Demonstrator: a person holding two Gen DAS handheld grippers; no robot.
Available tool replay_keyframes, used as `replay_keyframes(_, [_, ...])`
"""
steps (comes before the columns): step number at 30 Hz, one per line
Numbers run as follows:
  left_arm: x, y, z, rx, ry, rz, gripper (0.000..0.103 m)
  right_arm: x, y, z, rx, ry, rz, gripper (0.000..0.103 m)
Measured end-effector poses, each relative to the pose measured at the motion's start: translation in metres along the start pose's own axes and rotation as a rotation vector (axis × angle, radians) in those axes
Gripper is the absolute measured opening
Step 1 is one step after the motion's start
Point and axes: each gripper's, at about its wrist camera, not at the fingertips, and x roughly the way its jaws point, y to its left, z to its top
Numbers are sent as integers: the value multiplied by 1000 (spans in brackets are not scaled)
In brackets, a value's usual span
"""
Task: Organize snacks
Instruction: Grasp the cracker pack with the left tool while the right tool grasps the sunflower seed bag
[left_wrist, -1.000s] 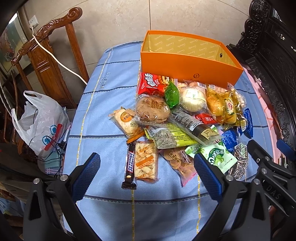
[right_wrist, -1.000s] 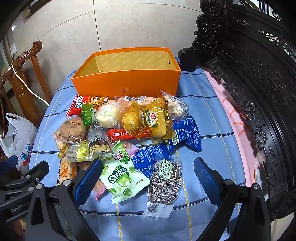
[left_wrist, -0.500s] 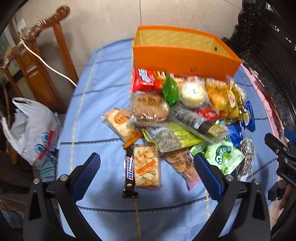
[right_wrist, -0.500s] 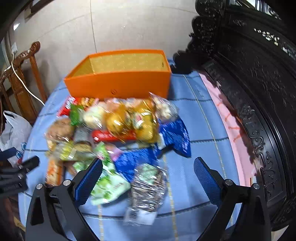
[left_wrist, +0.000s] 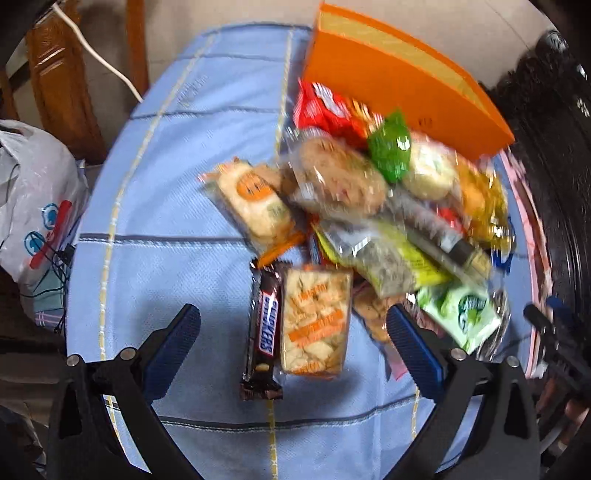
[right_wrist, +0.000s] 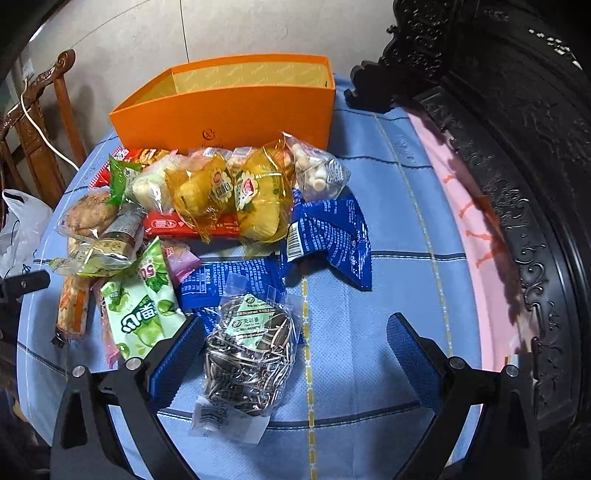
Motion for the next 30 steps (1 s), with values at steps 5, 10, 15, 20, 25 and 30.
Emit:
replay_keyframes(5, [25,-17,-9,81,66,27,99,11,1,6,0,30,20,99])
replay_keyframes(10, [42,-23,-8,86,70,44,99,12,9,13,-26,32,18,99])
replay_keyframes(15, [53,-9,-10,42,114,17,66,11,12,12,-30,37,8,99])
replay_keyframes(20, [55,4,-18,50,95,5,64,5,15,8,-20,39,13,99])
replay_keyframes(25, [27,18,-17,-5,42,-147,61,-3,15,2,-13,35,9,99])
replay_keyframes(30, [2,11,-16,37,9,-245,21,-6,8,-3,33,43,9,99])
